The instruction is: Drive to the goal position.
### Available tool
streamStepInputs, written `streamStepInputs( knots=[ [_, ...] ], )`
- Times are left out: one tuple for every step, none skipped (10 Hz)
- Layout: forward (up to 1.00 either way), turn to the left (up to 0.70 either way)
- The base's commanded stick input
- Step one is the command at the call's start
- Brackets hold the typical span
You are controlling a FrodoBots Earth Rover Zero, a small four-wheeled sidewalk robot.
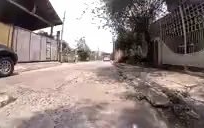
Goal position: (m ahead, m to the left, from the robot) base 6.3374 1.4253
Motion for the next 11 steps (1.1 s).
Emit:
streamStepInputs(
  knots=[
    [1.00,0.02],
    [1.00,0.06],
    [1.00,0.12],
    [1.00,0.18],
    [1.00,0.15],
    [1.00,0.12],
    [1.00,0.09],
    [1.00,0.06],
    [1.00,0.02],
    [1.00,0.02],
    [1.00,0.02]
  ],
)
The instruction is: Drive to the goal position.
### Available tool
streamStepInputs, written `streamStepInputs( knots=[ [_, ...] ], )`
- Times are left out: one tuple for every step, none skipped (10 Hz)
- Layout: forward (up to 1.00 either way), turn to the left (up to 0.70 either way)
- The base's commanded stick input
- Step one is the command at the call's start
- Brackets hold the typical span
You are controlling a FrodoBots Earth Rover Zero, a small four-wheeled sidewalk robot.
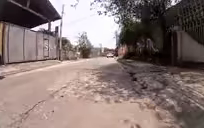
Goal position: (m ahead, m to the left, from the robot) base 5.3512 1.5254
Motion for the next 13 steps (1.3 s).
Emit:
streamStepInputs(
  knots=[
    [1.00,0.02],
    [1.00,0.02],
    [1.00,0.02],
    [1.00,0.02],
    [1.00,0.02],
    [1.00,0.02],
    [1.00,0.02],
    [1.00,0.02],
    [1.00,0.02],
    [1.00,0.02],
    [1.00,0.02],
    [1.00,0.02],
    [1.00,0.02]
  ],
)
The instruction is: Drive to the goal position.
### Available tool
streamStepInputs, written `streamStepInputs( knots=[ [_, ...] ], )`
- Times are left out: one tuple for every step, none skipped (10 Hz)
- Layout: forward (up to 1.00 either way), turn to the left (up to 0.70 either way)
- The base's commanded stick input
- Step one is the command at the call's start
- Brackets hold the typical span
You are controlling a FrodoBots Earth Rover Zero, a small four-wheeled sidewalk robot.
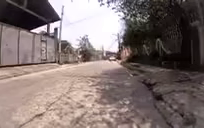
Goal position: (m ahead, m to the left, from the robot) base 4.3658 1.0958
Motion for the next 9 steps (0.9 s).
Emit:
streamStepInputs(
  knots=[
    [1.00,0.02],
    [1.00,0.02],
    [1.00,0.02],
    [1.00,0.02],
    [1.00,0.02],
    [1.00,0.02],
    [1.00,0.02],
    [1.00,0.02],
    [1.00,0.02]
  ],
)
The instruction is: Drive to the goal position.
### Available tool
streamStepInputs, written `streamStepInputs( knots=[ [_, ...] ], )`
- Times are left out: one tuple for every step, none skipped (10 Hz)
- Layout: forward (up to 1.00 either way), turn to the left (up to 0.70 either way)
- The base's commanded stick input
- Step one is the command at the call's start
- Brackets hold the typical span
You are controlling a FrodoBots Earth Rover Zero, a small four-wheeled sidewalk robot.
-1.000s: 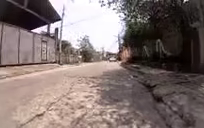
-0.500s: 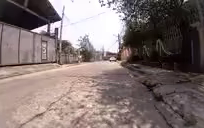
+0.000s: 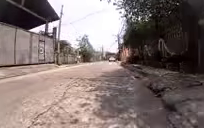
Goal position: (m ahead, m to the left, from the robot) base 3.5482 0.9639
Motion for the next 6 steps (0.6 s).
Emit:
streamStepInputs(
  knots=[
    [1.00,0.02],
    [1.00,0.02],
    [1.00,0.02],
    [1.00,0.02],
    [1.00,0.02],
    [1.00,0.02]
  ],
)
